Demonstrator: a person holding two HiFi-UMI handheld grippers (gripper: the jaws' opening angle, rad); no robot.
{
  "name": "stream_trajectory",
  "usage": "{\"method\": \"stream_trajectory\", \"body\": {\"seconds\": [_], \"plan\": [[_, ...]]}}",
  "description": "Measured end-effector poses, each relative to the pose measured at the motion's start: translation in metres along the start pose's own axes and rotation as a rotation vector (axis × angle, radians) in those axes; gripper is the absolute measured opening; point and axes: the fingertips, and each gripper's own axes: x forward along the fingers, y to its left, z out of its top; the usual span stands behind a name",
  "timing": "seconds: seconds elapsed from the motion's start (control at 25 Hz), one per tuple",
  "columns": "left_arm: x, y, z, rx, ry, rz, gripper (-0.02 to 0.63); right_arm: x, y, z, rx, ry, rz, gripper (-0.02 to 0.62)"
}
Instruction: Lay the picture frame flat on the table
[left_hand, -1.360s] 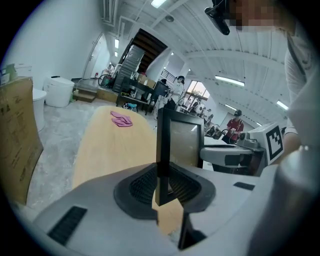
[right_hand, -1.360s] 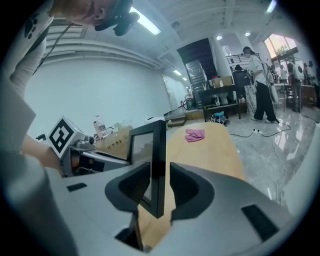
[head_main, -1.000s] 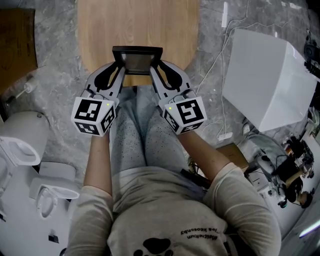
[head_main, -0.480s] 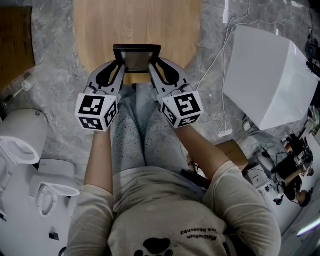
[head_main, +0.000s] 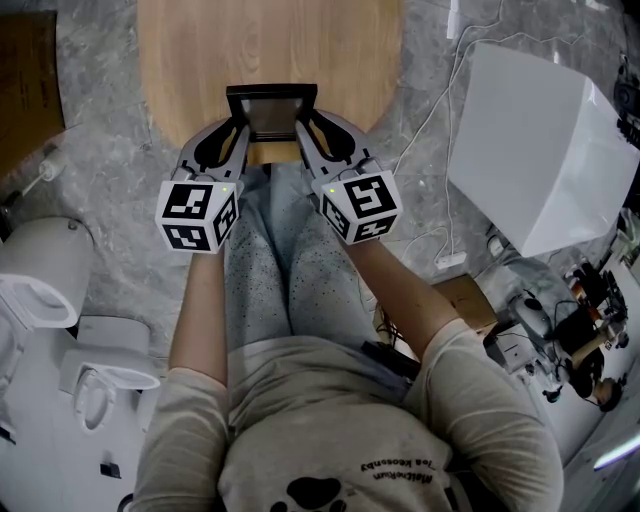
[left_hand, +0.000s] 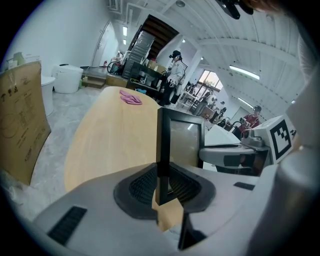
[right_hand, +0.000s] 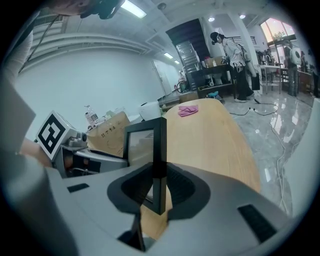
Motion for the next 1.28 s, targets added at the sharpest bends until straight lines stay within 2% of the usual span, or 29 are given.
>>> {"method": "stream_trajectory", "body": {"seconds": [0.56,1.28], "plan": [[0.019,0.01,-0.032,-0.025,0.072,0.009,0.08,0.017,-0.009,-0.034,0.028,0.06,0.01,0.089],[0.041,0.018,-0.052,-0.048,0.152,0.013,0.08,0.033,-0.024,-0.059,0.058,0.133,0.002,0.089]]}}
